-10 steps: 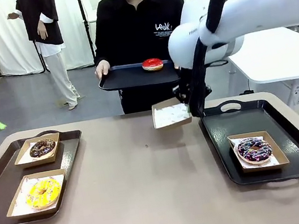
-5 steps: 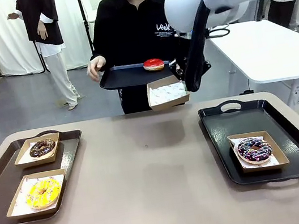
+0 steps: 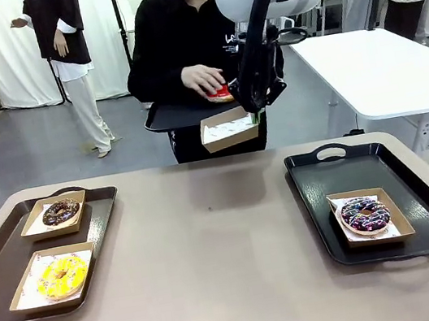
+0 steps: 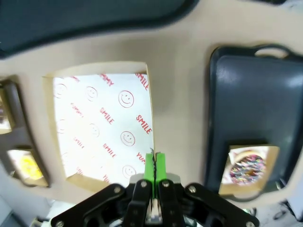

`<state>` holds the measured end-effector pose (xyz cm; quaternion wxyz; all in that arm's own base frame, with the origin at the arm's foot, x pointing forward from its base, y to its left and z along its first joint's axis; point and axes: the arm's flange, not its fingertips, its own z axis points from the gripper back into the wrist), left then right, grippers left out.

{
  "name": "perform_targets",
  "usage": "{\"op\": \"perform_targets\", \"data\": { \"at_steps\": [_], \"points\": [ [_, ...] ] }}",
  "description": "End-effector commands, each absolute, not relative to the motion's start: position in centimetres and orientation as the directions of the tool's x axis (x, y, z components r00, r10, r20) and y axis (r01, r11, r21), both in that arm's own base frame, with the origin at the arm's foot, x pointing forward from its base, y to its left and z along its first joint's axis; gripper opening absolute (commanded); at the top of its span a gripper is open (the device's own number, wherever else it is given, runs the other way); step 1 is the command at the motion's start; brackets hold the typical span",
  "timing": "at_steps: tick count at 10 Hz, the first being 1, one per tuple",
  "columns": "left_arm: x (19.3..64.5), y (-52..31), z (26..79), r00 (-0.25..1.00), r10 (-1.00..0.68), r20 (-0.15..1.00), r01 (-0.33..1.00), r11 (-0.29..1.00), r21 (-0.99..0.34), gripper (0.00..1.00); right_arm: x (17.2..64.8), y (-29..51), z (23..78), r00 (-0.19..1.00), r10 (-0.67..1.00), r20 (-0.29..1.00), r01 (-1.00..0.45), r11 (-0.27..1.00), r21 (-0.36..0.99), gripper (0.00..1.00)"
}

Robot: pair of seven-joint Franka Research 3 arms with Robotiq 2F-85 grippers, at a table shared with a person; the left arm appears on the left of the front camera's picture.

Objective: Individually package the donuts and arrange them on the tray.
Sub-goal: Place the picked Paper togo box on the Handle tray while simultaneously picking up another Paper togo box from the table with the other hand, then place the picked Paper togo box on the Handle tray.

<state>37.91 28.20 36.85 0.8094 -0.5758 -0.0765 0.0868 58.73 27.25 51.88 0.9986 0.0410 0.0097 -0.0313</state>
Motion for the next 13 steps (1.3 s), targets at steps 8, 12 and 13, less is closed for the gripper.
{"op": "perform_targets", "data": {
  "at_steps": [8, 12, 13],
  "points": [
    [37.8, 28.1, 37.4, 0.974, 0.223, 0.035, -0.042, 0.331, -0.943, 1.00, 61.2, 27.8, 52.3, 0.994, -0.076, -0.075, 0.081, 0.994, 0.071, 0.00],
    [37.8, 28.1, 37.4, 0.974, 0.223, 0.035, -0.042, 0.331, -0.943, 1.00, 61.2, 27.8, 52.3, 0.994, -0.076, -0.075, 0.081, 0.994, 0.071, 0.00],
    [37.8, 28.1, 37.4, 0.974, 0.223, 0.035, -0.042, 0.331, -0.943, 1.00, 61.2, 27.8, 52.3, 0.994, -0.076, -0.075, 0.081, 0.994, 0.071, 0.00]
  ]
}}
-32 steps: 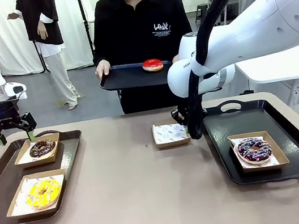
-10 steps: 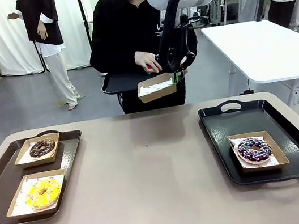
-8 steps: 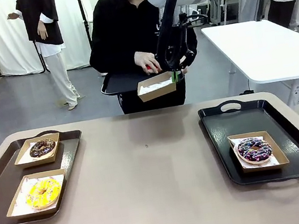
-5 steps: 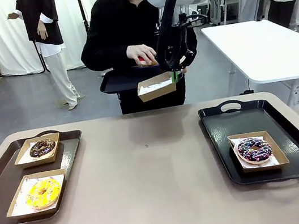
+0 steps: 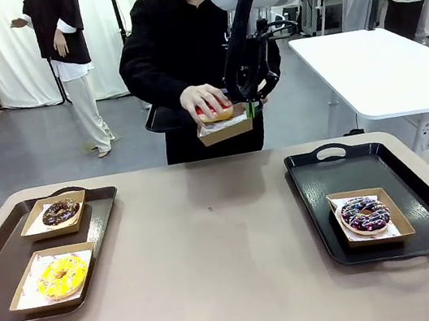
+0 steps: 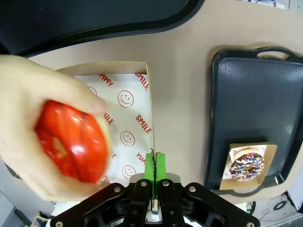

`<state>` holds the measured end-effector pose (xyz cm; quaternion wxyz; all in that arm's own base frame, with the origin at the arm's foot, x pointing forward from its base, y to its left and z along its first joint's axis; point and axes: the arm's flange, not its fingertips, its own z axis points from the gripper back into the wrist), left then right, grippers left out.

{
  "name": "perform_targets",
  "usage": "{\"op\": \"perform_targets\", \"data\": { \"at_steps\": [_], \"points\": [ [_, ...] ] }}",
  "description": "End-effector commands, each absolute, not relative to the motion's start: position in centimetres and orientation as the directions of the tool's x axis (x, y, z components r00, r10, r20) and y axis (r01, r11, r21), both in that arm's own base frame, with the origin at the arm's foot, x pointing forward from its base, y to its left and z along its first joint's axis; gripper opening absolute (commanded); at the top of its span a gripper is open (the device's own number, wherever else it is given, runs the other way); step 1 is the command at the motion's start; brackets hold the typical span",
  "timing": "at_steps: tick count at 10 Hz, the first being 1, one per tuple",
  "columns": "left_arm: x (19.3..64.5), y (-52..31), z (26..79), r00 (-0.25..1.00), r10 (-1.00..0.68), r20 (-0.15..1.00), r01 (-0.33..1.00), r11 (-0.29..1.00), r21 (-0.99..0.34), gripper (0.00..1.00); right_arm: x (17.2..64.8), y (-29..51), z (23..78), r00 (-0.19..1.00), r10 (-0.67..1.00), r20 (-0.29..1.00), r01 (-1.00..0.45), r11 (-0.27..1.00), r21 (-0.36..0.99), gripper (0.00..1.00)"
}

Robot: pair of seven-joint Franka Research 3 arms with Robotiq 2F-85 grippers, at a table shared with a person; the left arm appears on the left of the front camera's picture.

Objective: Individually package the donuts and arrange them on the tray.
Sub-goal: Place the picked Paper togo box on the Handle tray.

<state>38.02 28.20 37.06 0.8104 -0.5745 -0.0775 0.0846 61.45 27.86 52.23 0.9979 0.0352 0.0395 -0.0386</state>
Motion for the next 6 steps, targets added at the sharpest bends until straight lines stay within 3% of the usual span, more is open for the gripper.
{"op": "perform_targets", "data": {
  "at_steps": [1, 6],
  "points": [
    [37.77, 28.09, 37.45, 0.974, 0.223, 0.035, -0.042, 0.331, -0.943, 1.00, 61.18, 27.78, 52.30, 0.994, -0.076, -0.075, 0.081, 0.994, 0.071, 0.00],
    [37.77, 28.09, 37.45, 0.974, 0.223, 0.035, -0.042, 0.331, -0.943, 1.00, 61.18, 27.78, 52.30, 0.994, -0.076, -0.075, 0.081, 0.994, 0.071, 0.00]
  ]
}}
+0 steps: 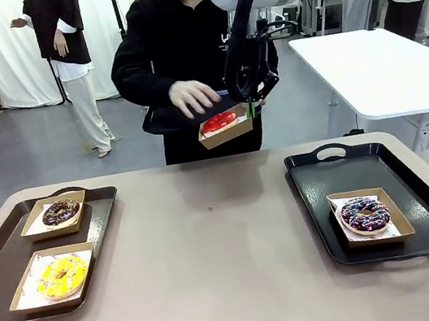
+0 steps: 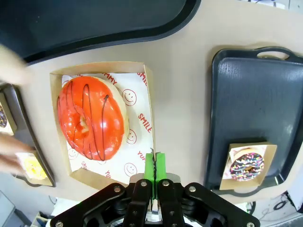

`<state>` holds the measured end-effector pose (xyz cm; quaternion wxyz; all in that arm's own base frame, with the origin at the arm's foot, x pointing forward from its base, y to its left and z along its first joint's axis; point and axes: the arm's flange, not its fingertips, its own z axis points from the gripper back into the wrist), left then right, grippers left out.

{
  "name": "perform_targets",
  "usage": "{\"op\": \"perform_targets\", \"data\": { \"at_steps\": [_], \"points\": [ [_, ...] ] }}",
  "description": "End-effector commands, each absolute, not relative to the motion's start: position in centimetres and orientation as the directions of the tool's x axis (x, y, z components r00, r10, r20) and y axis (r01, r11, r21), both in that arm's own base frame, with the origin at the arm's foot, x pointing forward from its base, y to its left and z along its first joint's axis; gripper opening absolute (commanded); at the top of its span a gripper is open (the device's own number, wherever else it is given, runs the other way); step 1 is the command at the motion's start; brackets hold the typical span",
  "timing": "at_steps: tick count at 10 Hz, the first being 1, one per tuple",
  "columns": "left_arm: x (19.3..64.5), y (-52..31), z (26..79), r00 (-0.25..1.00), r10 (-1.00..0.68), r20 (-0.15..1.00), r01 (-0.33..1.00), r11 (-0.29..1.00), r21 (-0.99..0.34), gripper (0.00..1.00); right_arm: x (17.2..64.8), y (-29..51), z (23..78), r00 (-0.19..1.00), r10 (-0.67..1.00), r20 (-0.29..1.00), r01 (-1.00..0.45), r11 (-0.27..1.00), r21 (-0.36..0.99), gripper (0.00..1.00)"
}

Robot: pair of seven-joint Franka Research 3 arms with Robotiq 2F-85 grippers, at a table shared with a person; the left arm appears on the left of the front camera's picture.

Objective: Individually package the donuts and arrange them on the tray.
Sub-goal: Place the picked Paper togo box on the Handle tray.

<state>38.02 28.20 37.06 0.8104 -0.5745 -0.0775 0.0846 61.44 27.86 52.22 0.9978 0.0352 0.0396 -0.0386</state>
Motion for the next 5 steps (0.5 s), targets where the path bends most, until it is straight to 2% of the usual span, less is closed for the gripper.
{"op": "perform_targets", "data": {
  "at_steps": [1, 5],
  "points": [
    [37.77, 28.09, 37.45, 0.974, 0.223, 0.035, -0.042, 0.331, -0.943, 1.00, 61.18, 27.78, 52.30, 0.994, -0.076, -0.075, 0.081, 0.994, 0.071, 0.00],
    [37.77, 28.09, 37.45, 0.974, 0.223, 0.035, -0.042, 0.331, -0.943, 1.00, 61.18, 27.78, 52.30, 0.994, -0.076, -0.075, 0.081, 0.994, 0.071, 0.00]
  ]
}}
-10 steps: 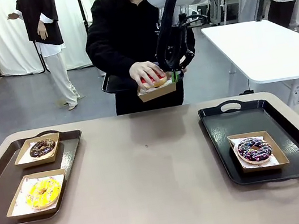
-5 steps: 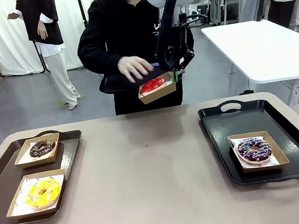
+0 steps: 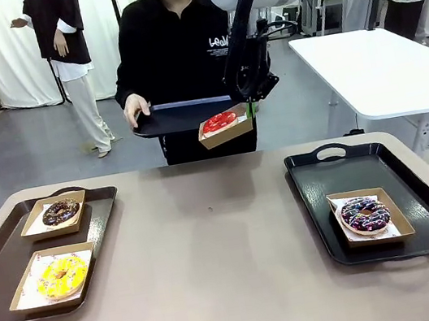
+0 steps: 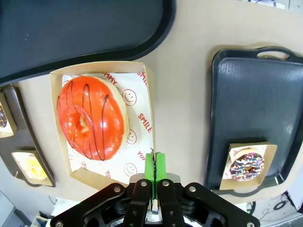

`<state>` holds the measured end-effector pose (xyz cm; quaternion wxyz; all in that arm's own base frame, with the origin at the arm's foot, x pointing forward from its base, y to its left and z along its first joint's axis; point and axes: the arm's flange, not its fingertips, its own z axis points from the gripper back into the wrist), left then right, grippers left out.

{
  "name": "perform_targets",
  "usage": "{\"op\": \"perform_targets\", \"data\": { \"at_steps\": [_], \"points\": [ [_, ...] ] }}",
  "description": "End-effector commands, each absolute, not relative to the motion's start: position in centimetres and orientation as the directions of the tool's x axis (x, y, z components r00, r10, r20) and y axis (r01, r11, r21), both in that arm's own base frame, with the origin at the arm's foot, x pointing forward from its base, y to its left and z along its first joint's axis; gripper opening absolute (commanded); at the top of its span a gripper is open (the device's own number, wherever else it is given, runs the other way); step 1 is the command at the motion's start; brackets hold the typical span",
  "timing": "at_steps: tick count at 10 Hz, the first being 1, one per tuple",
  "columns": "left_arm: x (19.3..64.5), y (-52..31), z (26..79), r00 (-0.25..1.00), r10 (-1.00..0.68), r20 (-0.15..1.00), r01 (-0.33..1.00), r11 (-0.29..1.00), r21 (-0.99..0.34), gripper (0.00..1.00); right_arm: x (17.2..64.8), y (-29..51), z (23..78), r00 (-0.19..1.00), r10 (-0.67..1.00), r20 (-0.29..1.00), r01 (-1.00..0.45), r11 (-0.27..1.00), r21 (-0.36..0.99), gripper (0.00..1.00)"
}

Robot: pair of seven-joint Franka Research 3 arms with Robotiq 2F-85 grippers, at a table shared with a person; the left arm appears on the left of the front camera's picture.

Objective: Individually package the donuts and arrange them on the tray.
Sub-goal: Place the picked Paper togo box on the Handle tray.

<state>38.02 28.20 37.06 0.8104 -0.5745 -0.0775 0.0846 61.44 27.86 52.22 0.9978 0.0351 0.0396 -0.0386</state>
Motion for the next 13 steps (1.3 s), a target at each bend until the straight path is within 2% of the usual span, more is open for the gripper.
{"op": "perform_targets", "data": {
  "at_steps": [1, 4, 5, 7, 9, 13],
  "points": [
    [37.8, 28.1, 37.4, 0.974, 0.223, 0.035, -0.042, 0.331, -0.943, 1.00, 61.4, 27.9, 52.2, 0.994, -0.074, -0.082, 0.080, 0.995, 0.067, 0.01],
    [37.8, 28.1, 37.4, 0.974, 0.223, 0.035, -0.042, 0.331, -0.943, 1.00, 56.8, 22.3, 55.6, 0.999, 0.048, 0.015, -0.049, 0.997, 0.067, 0.01],
    [37.8, 28.1, 37.4, 0.974, 0.223, 0.035, -0.042, 0.331, -0.943, 1.00, 55.5, 20.1, 56.0, 0.996, 0.089, 0.003, -0.089, 0.995, 0.040, 0.01],
    [37.8, 28.1, 37.4, 0.974, 0.223, 0.035, -0.042, 0.331, -0.943, 1.00, 55.0, 15.2, 56.0, 0.999, 0.046, 0.007, -0.046, 0.999, 0.024, 0.01],
    [37.8, 28.1, 37.4, 0.974, 0.223, 0.035, -0.042, 0.331, -0.943, 1.00, 55.6, 11.1, 53.1, 1.000, 0.017, 0.019, -0.017, 1.000, 0.000, 0.01],
    [37.8, 28.1, 37.4, 0.974, 0.223, 0.035, -0.042, 0.331, -0.943, 1.00, 57.0, 6.8, 45.9, 0.999, -0.052, -0.002, 0.052, 0.996, 0.069, 0.01]
  ]
}}
